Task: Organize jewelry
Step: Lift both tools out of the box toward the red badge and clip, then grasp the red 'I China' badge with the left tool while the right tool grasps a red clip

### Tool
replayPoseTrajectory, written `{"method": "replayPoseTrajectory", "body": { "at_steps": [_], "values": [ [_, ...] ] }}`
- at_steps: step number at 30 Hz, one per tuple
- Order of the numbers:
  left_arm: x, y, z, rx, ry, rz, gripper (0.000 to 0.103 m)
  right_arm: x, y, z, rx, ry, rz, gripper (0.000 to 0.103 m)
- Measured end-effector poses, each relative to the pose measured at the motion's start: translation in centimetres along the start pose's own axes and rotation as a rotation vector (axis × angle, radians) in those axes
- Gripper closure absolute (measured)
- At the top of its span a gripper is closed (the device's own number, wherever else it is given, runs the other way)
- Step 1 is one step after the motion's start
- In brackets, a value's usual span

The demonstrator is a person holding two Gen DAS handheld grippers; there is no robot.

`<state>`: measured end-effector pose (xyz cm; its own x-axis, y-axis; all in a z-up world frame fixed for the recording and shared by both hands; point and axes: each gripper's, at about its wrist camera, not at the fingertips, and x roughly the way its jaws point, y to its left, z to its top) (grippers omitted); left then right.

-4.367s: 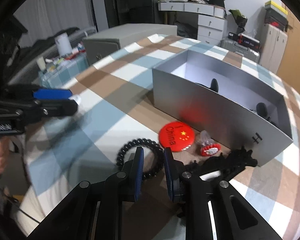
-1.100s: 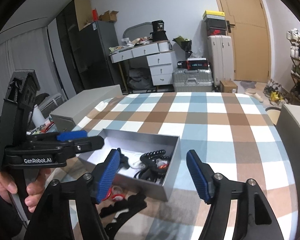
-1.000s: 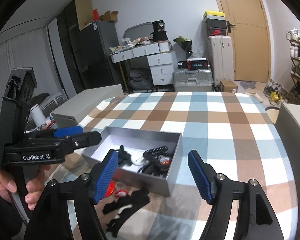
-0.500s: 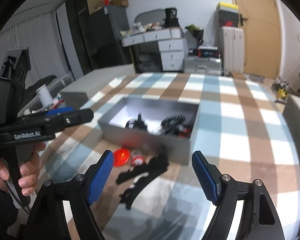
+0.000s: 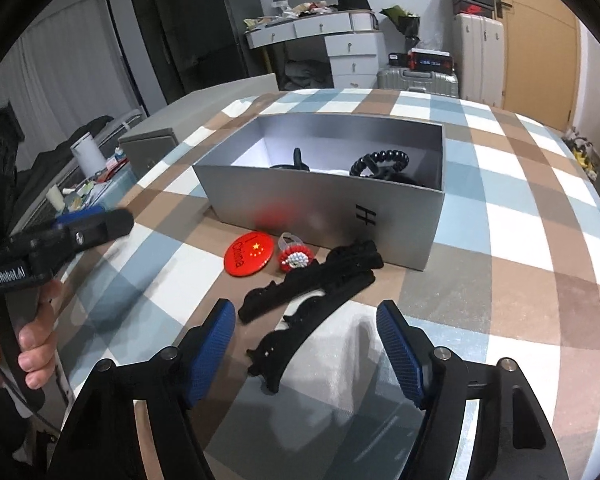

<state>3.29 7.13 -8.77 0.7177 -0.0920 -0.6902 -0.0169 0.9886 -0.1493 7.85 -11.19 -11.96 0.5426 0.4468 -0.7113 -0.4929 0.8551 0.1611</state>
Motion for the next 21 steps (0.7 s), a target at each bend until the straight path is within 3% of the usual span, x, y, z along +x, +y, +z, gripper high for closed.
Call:
{"method": "replayPoseTrajectory", "body": {
  "at_steps": [2, 6, 13, 17, 21],
  "values": [
    [0.1, 0.5, -0.4, -0.012, 0.004, 0.001, 0.002, -0.2, 0.1, 0.3, 0.004, -0.019, 0.006, 0.032],
    [0.2, 1.2, -1.1, -0.029, 0.017, 0.009, 0.002, 0.2, 0.4, 1.4, 0.008, -0.043, 0.024, 0.044],
    [-0.5, 2.2, -1.8, -0.048, 0.012, 0.012, 0.002, 2.5, 2.2, 2.8, -0.062, -0.011, 0.025, 0.060],
    [-0.3, 2.8, -1.8, -0.062, 0.013, 0.010, 0.002, 3.9, 3.3, 2.8, -0.140, 0.010, -0.062, 0.064],
    [0.3, 3.0, -1.7, -0.069, 0.032, 0.000, 0.002, 4.5, 3.7, 2.9, -0.185, 0.027, -0.117, 0.075]
  ]
}}
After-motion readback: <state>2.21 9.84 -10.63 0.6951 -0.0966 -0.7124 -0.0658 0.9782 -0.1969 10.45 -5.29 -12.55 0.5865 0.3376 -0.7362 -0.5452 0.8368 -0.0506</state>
